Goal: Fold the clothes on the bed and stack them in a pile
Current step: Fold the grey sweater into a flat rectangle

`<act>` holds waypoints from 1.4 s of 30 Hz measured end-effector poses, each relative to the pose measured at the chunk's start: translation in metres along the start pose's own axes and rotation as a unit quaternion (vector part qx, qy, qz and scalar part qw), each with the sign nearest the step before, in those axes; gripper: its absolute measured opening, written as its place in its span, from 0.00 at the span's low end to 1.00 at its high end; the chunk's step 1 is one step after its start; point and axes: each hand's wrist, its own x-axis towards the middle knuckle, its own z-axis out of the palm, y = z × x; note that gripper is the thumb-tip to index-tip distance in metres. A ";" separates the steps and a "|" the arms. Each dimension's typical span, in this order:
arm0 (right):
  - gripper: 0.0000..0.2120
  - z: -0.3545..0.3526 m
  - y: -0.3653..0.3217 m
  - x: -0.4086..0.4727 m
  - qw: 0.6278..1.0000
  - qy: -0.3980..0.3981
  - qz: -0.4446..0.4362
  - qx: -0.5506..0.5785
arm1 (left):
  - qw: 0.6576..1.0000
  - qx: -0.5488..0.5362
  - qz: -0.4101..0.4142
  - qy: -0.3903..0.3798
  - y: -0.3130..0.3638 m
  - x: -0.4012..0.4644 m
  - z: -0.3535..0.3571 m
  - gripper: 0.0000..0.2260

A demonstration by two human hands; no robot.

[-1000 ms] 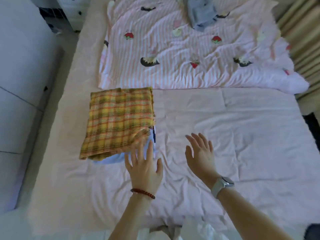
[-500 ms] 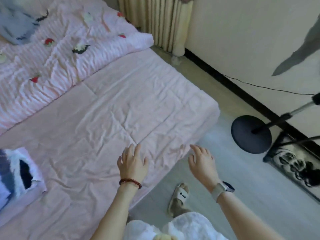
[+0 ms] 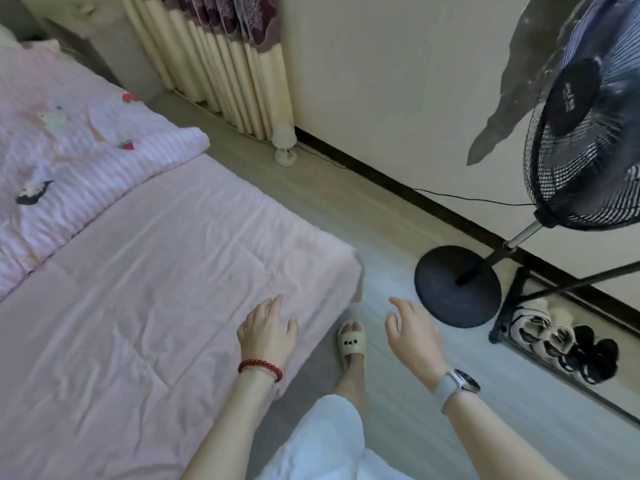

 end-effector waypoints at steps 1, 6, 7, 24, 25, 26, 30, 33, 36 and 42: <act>0.18 -0.007 0.003 0.020 1.000 -0.005 -0.007 -0.003 | 1.000 -0.002 -0.006 0.005 0.013 0.014 0.002 0.22; 0.19 -0.049 0.006 0.130 1.000 -0.008 -0.022 -0.013 | 1.000 -0.015 -0.005 0.003 0.085 0.104 0.007 0.22; 0.19 -0.059 0.004 0.151 0.999 -0.004 -0.030 -0.015 | 1.000 -0.011 -0.001 0.007 0.100 0.124 0.005 0.22; 0.18 -0.128 -0.111 0.471 0.989 -0.104 -0.090 -0.058 | 0.987 -0.063 -0.133 0.056 0.182 0.371 -0.060 0.22; 0.17 -0.133 -0.124 0.498 0.988 -0.105 -0.097 -0.061 | 0.985 -0.063 -0.146 0.065 0.183 0.397 -0.069 0.22; 0.17 -0.137 -0.135 0.517 0.987 -0.104 -0.107 -0.065 | 0.984 -0.060 -0.152 0.070 0.184 0.414 -0.076 0.22; 0.16 -0.145 -0.204 0.602 0.967 -0.108 -0.197 -0.122 | 0.977 -0.066 -0.174 0.108 0.185 0.501 -0.118 0.22; 0.16 -0.141 -0.259 0.646 0.945 -0.123 -0.258 -0.157 | 0.971 -0.059 -0.192 0.130 0.170 0.549 -0.147 0.22; 0.16 -0.129 -0.318 0.685 0.923 -0.143 -0.305 -0.189 | 0.964 -0.041 -0.225 0.136 0.141 0.584 -0.174 0.23; 0.18 -0.086 -0.457 0.748 0.889 -0.168 -0.368 -0.214 | 0.948 -0.030 -0.294 0.119 0.045 0.656 -0.232 0.23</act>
